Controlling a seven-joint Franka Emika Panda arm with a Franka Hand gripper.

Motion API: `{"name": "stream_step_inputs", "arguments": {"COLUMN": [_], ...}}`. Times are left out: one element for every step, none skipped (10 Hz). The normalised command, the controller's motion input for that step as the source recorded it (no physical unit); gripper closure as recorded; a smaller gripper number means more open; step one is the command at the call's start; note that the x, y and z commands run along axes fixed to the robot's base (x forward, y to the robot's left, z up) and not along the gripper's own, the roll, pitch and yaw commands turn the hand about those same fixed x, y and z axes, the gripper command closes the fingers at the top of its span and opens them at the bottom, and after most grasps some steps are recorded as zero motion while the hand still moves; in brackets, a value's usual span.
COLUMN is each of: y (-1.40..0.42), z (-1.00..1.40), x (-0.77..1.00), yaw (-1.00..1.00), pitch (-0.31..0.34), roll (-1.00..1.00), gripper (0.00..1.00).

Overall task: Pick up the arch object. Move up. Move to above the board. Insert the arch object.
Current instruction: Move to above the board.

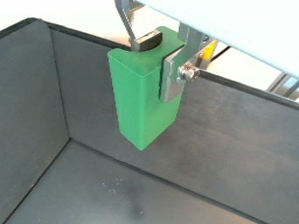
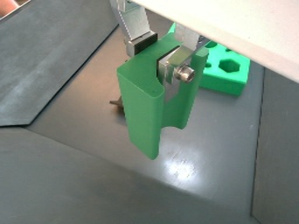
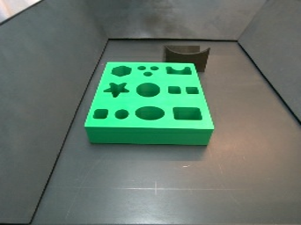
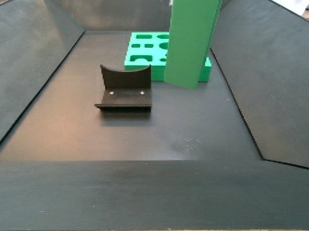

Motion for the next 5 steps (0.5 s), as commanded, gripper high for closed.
{"name": "stream_step_inputs", "arguments": {"y": [-1.00,-1.00,-1.00,-1.00,-1.00], "z": [0.12,0.13,0.12,0.13,0.13], "x": [-0.02,-0.02,-0.02,-0.02,-0.02], "yaw": [1.00,1.00,0.79,0.55,0.35], "pitch": [0.396,0.395,0.301,0.214,0.141], "roll": [-0.06,0.00,-0.01,0.01,0.04], "gripper": [1.00,1.00,1.00,1.00,1.00]}}
